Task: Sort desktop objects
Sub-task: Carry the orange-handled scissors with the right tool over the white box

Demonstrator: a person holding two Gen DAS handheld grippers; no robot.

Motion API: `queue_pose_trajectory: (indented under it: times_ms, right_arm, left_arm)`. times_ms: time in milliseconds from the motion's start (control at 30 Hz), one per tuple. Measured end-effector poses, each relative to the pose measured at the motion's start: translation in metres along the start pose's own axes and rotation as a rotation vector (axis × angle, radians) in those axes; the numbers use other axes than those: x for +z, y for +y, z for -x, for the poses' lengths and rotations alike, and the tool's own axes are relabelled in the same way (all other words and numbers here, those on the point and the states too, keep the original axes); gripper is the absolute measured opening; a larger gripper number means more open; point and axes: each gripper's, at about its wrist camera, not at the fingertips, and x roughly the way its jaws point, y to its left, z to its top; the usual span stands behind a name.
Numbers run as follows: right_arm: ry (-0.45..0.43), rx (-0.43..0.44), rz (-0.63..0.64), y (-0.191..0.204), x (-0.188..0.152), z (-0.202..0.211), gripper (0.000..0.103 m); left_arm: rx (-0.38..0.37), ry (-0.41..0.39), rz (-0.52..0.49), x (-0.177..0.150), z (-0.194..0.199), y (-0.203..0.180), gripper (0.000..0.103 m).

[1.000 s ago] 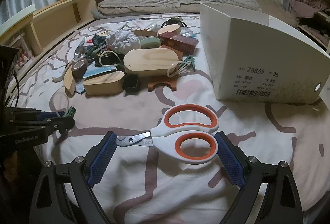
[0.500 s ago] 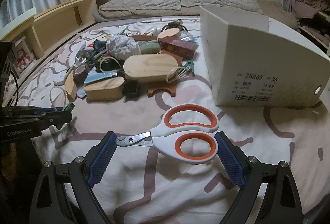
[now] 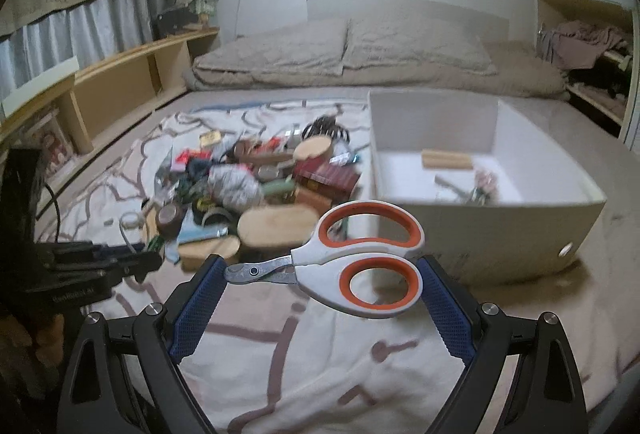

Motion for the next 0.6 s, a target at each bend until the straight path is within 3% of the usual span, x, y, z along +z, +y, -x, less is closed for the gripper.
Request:
queue_pose_trajectory:
  times_ms: [300, 600]
  right_arm:
    - [-0.020, -0.073, 0.032, -0.046, 0.061, -0.003, 0.094]
    - [0.090, -0.100, -0.028, -0.096, 0.111, -0.055, 0.094]
  left_arm:
    - [-0.038, -0.051, -0.020, 0.020, 0.005, -0.015, 0.026]
    - [-0.065, -0.061, -0.032, 0.035, -0.004, -0.026, 0.026]
